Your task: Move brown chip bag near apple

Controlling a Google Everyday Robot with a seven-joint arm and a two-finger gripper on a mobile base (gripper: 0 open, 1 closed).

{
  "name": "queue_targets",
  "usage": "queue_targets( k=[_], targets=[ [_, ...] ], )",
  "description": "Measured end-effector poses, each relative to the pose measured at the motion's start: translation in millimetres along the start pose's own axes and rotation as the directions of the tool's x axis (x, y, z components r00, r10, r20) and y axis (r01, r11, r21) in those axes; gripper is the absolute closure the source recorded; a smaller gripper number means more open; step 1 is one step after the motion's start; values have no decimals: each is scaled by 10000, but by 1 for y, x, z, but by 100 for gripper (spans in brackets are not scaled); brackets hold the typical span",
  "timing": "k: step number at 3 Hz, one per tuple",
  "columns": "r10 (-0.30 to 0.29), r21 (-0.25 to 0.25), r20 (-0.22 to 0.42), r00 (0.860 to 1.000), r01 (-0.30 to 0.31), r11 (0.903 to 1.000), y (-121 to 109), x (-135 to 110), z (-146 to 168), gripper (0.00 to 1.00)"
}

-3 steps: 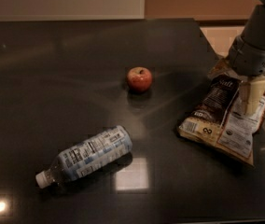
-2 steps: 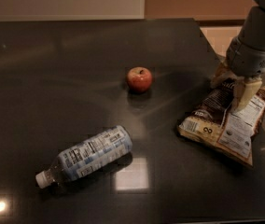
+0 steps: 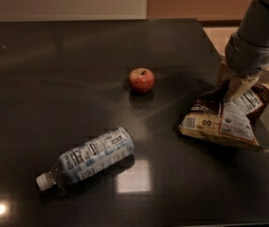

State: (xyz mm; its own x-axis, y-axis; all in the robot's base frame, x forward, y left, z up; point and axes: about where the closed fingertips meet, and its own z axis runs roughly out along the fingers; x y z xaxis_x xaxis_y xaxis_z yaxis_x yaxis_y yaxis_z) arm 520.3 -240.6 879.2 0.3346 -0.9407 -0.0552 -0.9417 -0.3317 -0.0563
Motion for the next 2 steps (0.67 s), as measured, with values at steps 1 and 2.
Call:
queue_targets(
  k=[1, 2],
  targets=[
    [-597, 340, 73, 9982, 595, 9977, -14, -20, -12, 100],
    [-1248, 703, 281, 9918, 1225, 9900, -34, -41, -18, 100]
  ],
)
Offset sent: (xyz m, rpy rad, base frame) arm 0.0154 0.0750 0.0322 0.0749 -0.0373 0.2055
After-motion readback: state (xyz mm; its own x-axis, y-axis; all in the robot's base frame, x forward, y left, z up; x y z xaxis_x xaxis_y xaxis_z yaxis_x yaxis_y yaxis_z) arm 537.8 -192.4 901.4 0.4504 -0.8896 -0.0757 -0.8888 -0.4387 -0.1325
